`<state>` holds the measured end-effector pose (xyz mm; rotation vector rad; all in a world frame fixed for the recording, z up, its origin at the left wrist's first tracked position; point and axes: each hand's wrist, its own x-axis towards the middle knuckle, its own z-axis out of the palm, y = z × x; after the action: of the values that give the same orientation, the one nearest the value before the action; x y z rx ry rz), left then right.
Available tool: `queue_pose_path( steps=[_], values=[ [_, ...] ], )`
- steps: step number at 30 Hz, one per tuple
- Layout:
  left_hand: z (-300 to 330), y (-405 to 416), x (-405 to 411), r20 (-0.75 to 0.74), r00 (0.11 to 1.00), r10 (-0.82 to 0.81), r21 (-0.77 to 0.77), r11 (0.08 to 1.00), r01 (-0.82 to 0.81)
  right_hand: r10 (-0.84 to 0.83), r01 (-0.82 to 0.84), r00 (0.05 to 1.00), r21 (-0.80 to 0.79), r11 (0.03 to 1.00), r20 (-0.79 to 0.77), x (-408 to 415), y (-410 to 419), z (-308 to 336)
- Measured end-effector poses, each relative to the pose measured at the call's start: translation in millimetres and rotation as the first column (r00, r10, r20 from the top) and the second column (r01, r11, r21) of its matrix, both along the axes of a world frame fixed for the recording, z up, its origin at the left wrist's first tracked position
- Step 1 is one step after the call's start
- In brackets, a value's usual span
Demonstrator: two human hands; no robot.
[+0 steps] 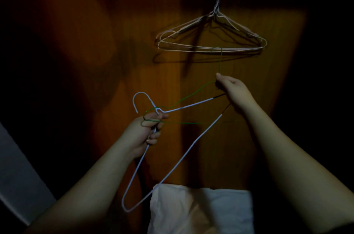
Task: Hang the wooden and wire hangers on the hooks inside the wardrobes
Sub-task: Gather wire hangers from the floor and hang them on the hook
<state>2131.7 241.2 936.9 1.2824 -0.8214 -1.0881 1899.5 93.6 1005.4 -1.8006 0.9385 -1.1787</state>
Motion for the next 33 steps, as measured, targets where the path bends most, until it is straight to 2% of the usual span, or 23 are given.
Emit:
queue_pose_path(
  steps=[3, 9, 12, 16, 22, 25, 28, 30, 33],
  values=[
    [9.2, -2.9, -5.3, -0.03, 0.997, -0.075, -0.108, 0.992, 0.071, 0.009, -0.011, 0.999, 0.025, 1.0, 0.047, -4.7, -6.5, 7.5],
    [18.1, -13.8, -2.9, 0.042, 0.998, -0.041, -0.071, 0.997, 0.044, 0.092, -0.101, 0.991, 0.102, 0.99, 0.093, -9.9, -11.5, 14.0],
    [16.9, -20.1, -9.5, 0.044, 0.998, -0.043, -0.049, 0.998, 0.045, 0.118, -0.125, 0.988, 0.076, 0.989, 0.096, -4.8, -5.2, 18.0],
    [13.5, -31.3, -21.3, 0.073, 0.995, -0.071, -0.009, 0.997, 0.072, 0.18, -0.179, 0.983, -0.039, 0.983, 0.037, 15.1, 5.8, 24.4],
    [7.7, -35.6, -13.1, 0.103, 0.994, -0.026, 0.048, 0.999, 0.021, 0.231, -0.225, 0.963, -0.059, 0.972, 0.135, 19.3, 5.5, 47.2],
    [2.5, -34.0, -3.6, 0.09, 0.996, -0.013, 0.06, 0.998, 0.008, 0.225, -0.238, 0.938, 0.019, 0.971, 0.263, 11.1, -2.3, 54.1],
    [-1.4, -31.1, 6.0, 0.123, 0.992, -0.016, 0.075, 0.997, 0.006, 0.188, -0.215, 0.93, 0.052, 0.975, 0.316, 3.6, -9.6, 55.8],
    [-2.7, -28.7, 12.0, 0.166, 0.986, 0.007, 0.079, 0.997, -0.021, 0.176, -0.19, 0.942, 0.022, 0.982, 0.284, -2.0, -14.6, 54.1],
    [-2.5, -27.1, 20.9, 0.172, 0.981, 0.085, 0.042, 0.995, -0.093, 0.085, -0.08, 0.991, -0.051, 0.996, 0.106, -9.7, -23.9, 49.9]
  ],
)
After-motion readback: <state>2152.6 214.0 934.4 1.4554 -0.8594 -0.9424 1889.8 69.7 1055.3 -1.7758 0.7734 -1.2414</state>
